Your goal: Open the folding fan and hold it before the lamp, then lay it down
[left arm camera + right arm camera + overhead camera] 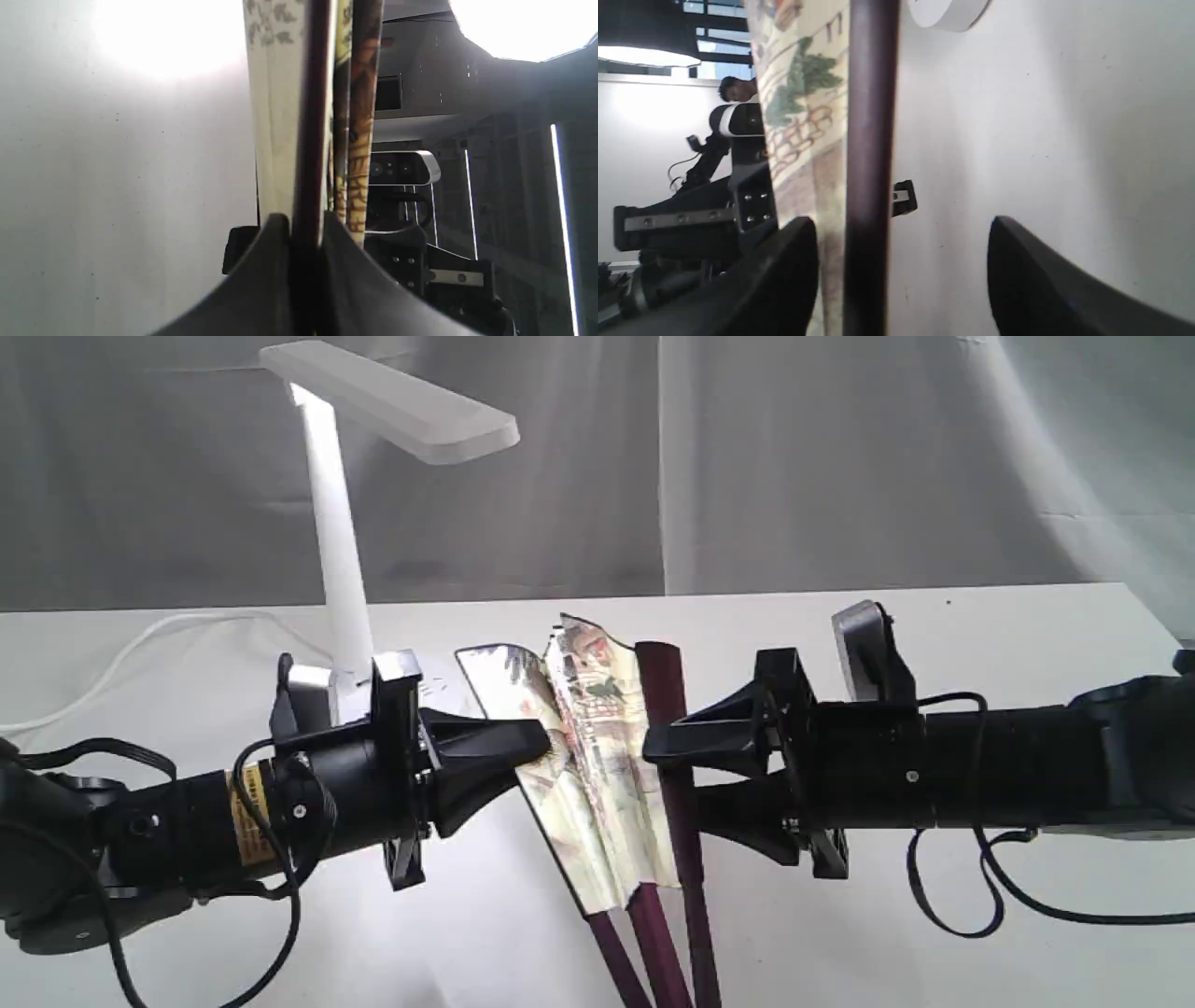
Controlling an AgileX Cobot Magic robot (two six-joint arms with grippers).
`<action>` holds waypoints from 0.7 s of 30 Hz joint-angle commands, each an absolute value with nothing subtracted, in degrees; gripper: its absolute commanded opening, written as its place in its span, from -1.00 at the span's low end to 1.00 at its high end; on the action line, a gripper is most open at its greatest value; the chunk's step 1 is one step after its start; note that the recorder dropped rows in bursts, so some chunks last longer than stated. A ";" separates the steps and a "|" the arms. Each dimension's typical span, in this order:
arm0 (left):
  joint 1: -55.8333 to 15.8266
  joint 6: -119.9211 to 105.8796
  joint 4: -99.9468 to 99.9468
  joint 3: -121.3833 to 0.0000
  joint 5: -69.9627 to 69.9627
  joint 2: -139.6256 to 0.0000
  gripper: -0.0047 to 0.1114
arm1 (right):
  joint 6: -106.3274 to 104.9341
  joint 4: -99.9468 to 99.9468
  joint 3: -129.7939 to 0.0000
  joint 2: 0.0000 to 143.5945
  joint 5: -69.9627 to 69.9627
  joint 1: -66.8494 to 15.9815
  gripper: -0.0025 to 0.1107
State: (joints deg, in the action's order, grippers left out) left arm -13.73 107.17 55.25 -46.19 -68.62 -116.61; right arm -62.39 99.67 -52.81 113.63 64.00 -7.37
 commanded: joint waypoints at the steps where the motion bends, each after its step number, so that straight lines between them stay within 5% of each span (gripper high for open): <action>1: -12.32 107.68 55.20 -46.18 -69.96 -116.08 -0.92 | -63.58 99.95 -53.50 113.72 65.96 -7.41 0.01; 21: -12.17 107.91 58.15 -46.18 -69.96 -116.08 -0.92 | -64.46 99.95 -53.50 113.72 68.49 -7.41 0.00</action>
State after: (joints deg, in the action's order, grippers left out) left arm -11.69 107.39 58.47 -46.19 -68.62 -116.61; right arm -63.56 99.80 -53.18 113.77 67.06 -7.37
